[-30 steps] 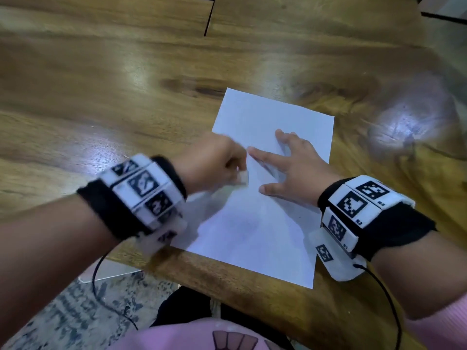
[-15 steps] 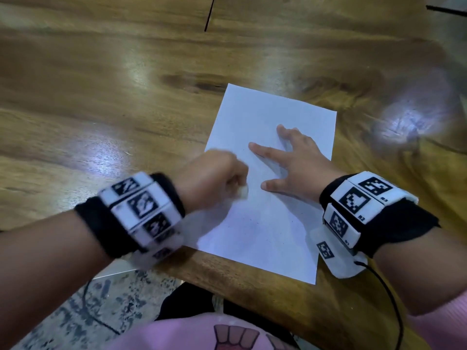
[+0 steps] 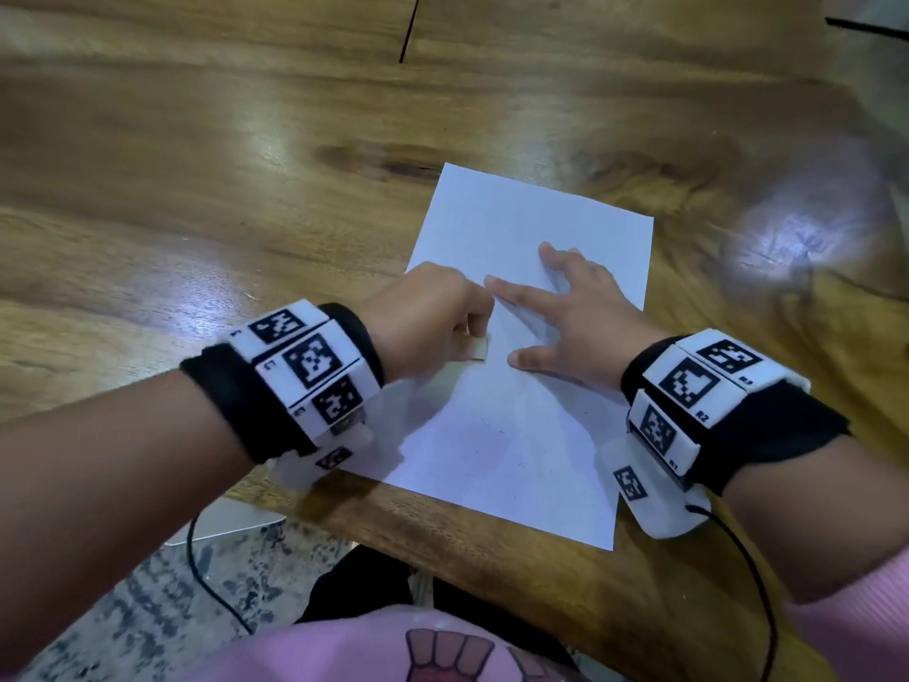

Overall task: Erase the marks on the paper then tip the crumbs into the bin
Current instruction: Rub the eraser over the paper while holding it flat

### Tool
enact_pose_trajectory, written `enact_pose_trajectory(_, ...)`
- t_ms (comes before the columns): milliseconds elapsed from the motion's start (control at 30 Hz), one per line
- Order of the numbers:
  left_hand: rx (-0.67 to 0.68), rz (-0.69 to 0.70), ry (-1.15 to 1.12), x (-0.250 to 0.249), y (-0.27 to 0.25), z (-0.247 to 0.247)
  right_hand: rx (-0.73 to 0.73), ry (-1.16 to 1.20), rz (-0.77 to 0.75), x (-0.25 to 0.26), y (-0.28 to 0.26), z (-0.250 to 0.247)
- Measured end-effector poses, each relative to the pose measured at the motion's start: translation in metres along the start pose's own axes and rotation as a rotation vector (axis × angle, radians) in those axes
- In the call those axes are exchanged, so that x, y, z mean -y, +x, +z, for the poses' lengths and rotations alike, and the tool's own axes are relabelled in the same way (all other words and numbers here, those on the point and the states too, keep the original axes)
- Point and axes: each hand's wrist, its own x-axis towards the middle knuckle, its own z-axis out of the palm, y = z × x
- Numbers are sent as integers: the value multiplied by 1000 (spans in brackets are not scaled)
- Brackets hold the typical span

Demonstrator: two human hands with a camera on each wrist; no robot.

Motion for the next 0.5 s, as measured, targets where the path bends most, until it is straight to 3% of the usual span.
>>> enact_pose_trajectory(133,49,98,-46,4,-36,13,7,14,-1,-1,0,0)
enact_pose_trajectory(267,164,65,-67,6,-59,18,7,9,-1,-1,-1,-1)
enact_pose_trajectory(500,0,51,-47,-10,-3,7,6,13,7,1,-1,-1)
